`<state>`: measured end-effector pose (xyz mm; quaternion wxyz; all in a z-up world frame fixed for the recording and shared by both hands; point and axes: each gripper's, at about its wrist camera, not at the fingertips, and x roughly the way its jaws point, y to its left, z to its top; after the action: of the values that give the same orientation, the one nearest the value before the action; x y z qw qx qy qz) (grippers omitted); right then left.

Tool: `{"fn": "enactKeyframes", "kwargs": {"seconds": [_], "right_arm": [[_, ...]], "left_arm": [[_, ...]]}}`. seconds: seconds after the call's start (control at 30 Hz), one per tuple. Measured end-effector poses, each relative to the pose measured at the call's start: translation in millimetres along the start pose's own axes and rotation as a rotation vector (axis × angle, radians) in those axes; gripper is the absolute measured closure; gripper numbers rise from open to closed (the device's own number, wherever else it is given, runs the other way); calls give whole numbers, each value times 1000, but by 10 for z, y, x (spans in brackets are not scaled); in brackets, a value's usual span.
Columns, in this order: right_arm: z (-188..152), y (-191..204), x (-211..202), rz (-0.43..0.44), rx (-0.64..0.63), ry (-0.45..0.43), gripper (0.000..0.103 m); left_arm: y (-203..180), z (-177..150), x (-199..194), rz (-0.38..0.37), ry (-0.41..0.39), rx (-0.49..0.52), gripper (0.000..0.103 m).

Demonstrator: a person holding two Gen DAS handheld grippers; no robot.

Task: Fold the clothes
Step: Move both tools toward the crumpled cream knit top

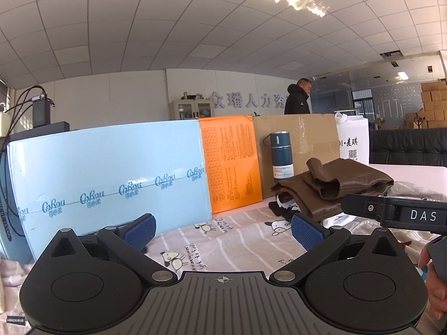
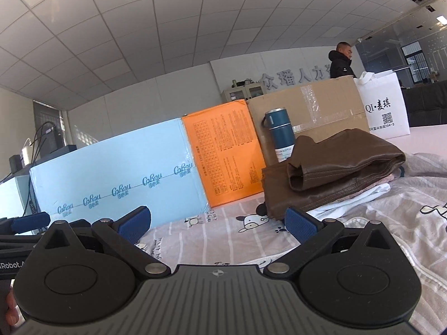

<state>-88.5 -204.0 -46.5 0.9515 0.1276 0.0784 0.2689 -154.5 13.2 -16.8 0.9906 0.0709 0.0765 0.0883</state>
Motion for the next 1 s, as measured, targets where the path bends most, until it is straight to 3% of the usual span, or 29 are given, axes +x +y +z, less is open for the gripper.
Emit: {"fn": "enactKeyframes", "kwargs": {"seconds": [0.07,0.37,0.5,0.6,0.77,0.9,1.0], "right_arm": [[-28,102,45,27,-35,34,0],[-128,486,275,101,-141,133,0],[-170,696,505,98,-220,270,0],[-232,821,633,152,-232,376,0],[-334,1073,774,249,-252,497,0],[-371,1413,812,344,-322,495,0],[-361,1732,843,445,-347,467,0]], "left_arm": [[78,-34,-42,30,46,14,0],[734,-218,-114,81,183,-202,0],[890,-306,-76,85,266,-218,0],[942,-385,-102,86,293,-196,0],[1078,-465,-227,128,301,-172,0],[1404,-501,-388,232,262,-222,0],[1712,-523,-563,310,192,-235,0]]}}
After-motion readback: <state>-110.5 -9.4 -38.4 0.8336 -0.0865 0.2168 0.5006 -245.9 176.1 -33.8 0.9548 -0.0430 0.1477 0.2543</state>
